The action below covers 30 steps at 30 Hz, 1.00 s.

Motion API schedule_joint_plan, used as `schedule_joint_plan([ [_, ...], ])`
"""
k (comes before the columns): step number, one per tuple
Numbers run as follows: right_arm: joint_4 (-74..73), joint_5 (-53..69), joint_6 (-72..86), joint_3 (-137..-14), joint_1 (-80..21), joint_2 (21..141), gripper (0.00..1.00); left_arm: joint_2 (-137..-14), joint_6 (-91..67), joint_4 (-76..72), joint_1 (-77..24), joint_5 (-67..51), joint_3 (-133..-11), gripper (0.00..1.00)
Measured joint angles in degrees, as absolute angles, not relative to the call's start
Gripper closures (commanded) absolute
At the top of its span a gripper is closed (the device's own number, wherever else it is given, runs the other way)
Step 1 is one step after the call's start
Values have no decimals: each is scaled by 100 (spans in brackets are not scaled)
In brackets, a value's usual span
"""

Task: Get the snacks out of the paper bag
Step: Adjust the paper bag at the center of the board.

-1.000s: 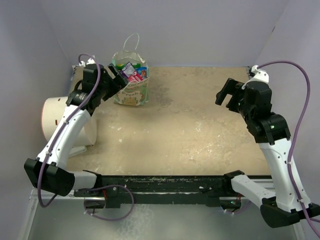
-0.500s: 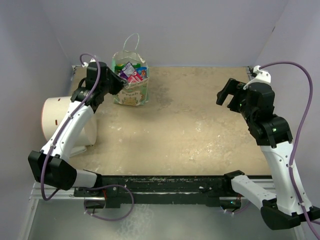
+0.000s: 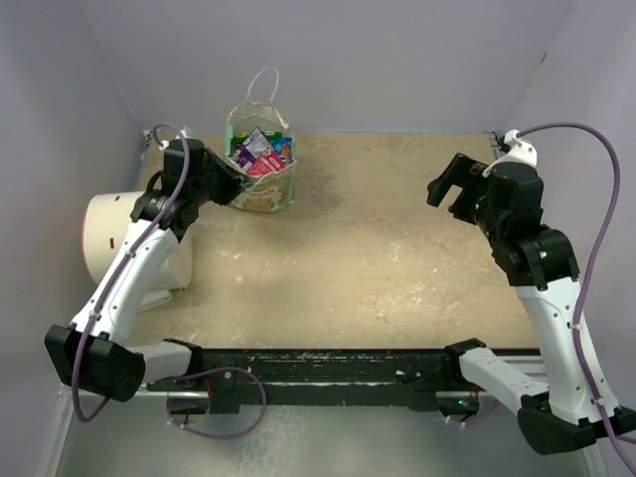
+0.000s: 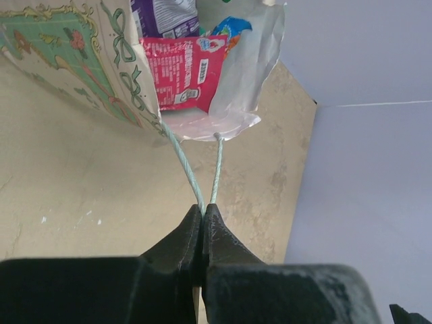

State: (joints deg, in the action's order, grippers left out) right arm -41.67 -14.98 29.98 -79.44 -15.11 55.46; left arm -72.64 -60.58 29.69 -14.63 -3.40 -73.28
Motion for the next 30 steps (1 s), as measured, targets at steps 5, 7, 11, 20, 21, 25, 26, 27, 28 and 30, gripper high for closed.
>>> schedule_joint_plan([
  [5,-4104,-967,3216,-7942,-1511,5533,0,-6895,-6101,3188,-1463,-423,-7024,100],
  [7,-4060,-644,3201,-7940,-1511,5531,0,-6729,-6108,3304,-1463,-427,-6928,100],
  [11,-4077,-200,3000,-7940,-1533,5544,0,-6383,-6106,3640,-1463,-460,-6836,100],
  [20,-4228,139,2604,-7940,-1538,5839,0,-5415,-6047,4525,-1463,-604,-6635,100],
  [21,-4167,255,2589,-7937,-1538,5881,0,-5299,-6038,4657,-1463,-617,-6617,100],
  [25,-3767,808,2624,-7935,-1538,6101,0,-4904,-5909,5179,-1463,-624,-6576,100],
  [26,-3662,939,2648,-7933,-1538,6171,0,-4821,-5889,5297,-1463,-624,-6576,100],
  [27,-3514,1111,2692,-7924,-1538,6267,0,-4731,-5846,5433,-1463,-620,-6576,100],
  [28,-3361,1280,2749,-7920,-1544,6377,0,-4641,-5782,5566,-1463,-620,-6576,100],
  [30,-3094,1520,2856,-7915,-1584,6602,0,-4482,-5680,5817,-1463,-620,-6578,100],
])
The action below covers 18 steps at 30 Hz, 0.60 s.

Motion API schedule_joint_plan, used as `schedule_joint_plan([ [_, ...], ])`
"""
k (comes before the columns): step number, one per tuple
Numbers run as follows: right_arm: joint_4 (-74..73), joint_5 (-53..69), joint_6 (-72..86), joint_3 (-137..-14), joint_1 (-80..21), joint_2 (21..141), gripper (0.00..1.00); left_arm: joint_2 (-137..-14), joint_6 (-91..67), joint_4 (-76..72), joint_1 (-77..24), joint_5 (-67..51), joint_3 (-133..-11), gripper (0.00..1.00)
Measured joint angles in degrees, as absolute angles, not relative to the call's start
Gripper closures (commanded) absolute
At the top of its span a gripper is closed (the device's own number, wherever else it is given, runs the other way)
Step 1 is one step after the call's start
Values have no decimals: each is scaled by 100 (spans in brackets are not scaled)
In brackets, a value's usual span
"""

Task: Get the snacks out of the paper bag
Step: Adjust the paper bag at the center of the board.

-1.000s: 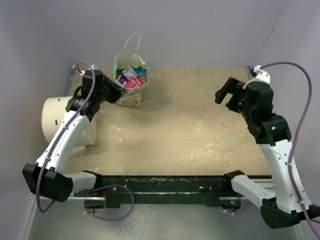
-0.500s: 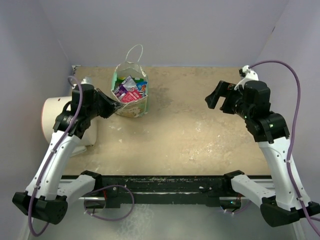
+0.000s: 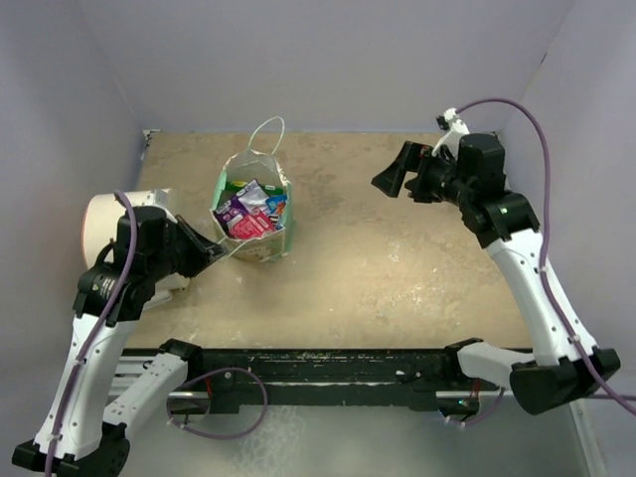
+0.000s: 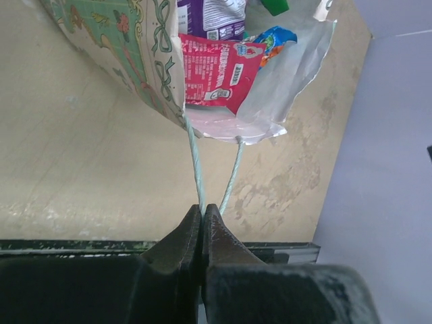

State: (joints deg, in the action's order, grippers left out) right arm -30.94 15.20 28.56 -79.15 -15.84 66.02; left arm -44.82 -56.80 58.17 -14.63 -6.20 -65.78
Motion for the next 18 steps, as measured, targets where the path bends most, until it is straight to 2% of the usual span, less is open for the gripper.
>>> schedule_joint_plan([
  [5,-2316,1962,3162,-7994,-1894,7430,0,-4327,-5408,6388,-1463,-530,-6639,100],
  [9,-1741,2263,3409,-8547,-2362,8477,2,-4331,-5144,6726,-1463,-362,-6836,100],
  [14,-1129,2585,3588,-9852,-2899,10022,9,-4434,-4893,6943,-1463,-211,-7105,100],
  [18,-777,2853,3865,-10757,-3081,11013,20,-4506,-4729,7015,-1463,-148,-7190,100],
])
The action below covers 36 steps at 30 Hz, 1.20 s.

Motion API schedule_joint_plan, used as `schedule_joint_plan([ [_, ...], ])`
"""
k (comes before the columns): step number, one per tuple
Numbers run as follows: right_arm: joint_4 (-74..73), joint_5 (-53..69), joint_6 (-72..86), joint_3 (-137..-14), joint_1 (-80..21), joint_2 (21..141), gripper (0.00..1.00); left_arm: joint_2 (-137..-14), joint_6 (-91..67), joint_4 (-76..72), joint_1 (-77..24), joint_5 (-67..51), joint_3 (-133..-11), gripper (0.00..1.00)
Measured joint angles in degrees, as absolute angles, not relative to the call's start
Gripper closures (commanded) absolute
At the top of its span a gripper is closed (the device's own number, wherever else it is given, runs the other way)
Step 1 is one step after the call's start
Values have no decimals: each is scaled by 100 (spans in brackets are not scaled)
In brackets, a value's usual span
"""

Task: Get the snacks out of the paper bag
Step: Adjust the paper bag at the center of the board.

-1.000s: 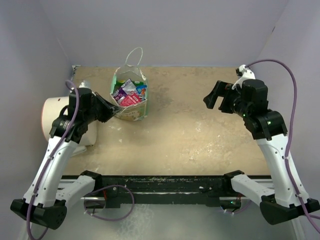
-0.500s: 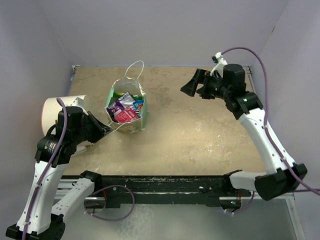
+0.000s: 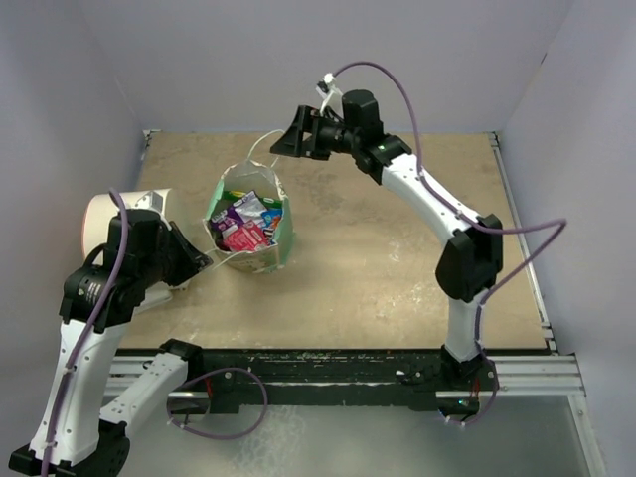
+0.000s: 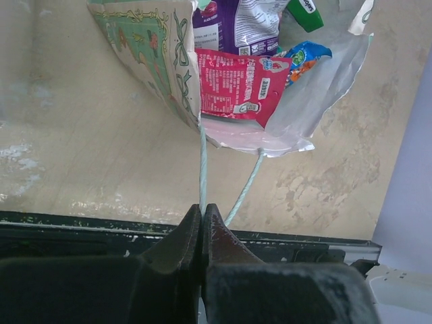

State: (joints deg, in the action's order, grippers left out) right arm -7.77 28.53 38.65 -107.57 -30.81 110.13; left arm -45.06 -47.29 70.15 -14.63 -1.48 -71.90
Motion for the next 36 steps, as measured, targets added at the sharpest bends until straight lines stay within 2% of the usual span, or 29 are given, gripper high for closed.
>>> schedule_joint_plan([
  [2,-652,2985,3999,-11091,-3116,11384,28,-4550,-4665,7059,-1463,-121,-7227,100],
  [4,-580,3052,4112,-11340,-3151,11671,43,-4591,-4578,7118,-1463,-95,-7301,100],
  [6,-572,3089,4202,-11413,-3162,11797,64,-4650,-4482,7159,-1463,-58,-7400,100],
  [8,-611,3107,4263,-11410,-3162,11826,93,-4713,-4388,7185,-1463,-19,-7485,100],
  [9,-611,3103,4309,-11402,-3162,11813,100,-4755,-4346,7188,-1463,-3,-7526,100],
  [17,-644,2790,4230,-10608,-3168,10936,100,-5048,-4056,7212,-1463,60,-7841,98],
  [25,-840,2285,4182,-8578,-3214,9019,100,-5424,-3822,7050,-1463,113,-8141,97],
  [33,-1181,1761,4351,-7183,-3214,7308,100,-5839,-3769,6685,-1463,-32,-8307,89],
  [35,-1240,1691,4445,-6904,-3216,6949,100,-5902,-3782,6573,-1463,-91,-8322,84],
  [36,-1295,1645,4466,-6814,-3214,6814,100,-5929,-3789,6521,-1463,-134,-8322,78],
])
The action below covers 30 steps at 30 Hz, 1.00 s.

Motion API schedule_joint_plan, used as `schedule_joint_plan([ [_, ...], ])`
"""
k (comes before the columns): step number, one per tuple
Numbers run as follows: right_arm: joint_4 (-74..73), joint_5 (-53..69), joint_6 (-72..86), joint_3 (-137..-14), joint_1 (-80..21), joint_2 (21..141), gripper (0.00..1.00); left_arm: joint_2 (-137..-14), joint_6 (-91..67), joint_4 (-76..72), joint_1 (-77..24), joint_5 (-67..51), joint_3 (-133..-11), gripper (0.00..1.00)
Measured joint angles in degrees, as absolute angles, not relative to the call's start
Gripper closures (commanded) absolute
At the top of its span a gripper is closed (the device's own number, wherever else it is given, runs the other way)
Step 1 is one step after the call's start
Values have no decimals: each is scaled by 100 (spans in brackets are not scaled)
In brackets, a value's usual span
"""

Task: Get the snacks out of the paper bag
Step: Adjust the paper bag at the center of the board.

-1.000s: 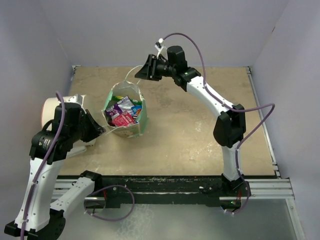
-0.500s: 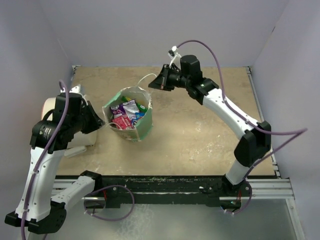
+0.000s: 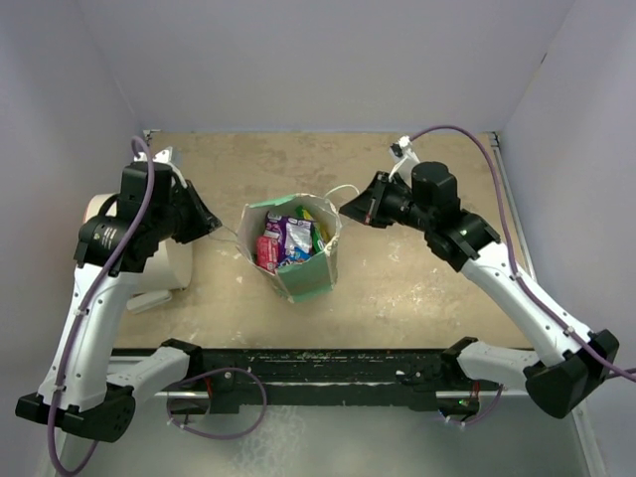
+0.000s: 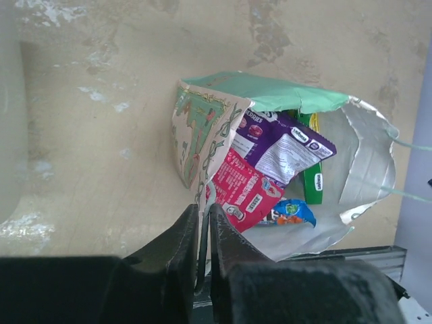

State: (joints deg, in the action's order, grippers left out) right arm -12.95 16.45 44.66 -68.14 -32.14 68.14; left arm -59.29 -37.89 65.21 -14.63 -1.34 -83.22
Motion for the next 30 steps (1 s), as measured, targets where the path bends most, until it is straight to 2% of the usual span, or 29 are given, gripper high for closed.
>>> schedule_joint_plan([
  [2,-1455,1546,4491,-6711,-3214,6576,100,-5957,-3835,6453,-1463,-215,-8322,63],
  [9,-1802,1444,4390,-6740,-3214,6462,100,-5804,-4189,6331,-1463,-478,-8228,33],
  [16,-1953,1420,4292,-6836,-3214,6486,100,-5050,-4943,6235,-1463,-762,-7502,15],
  [21,-1903,1406,4344,-6757,-3214,6436,100,-4611,-5625,6097,-1463,-902,-6906,7],
  [23,-1903,1391,4357,-6757,-3214,6431,100,-4412,-5876,5966,-1463,-987,-6600,8],
  [27,-1903,1389,4359,-6757,-3214,6431,100,-4062,-6368,5664,-1463,-1120,-6042,16],
  [30,-1903,1389,4359,-6757,-3214,6431,100,-3922,-6595,5415,-1463,-1129,-5789,26],
])
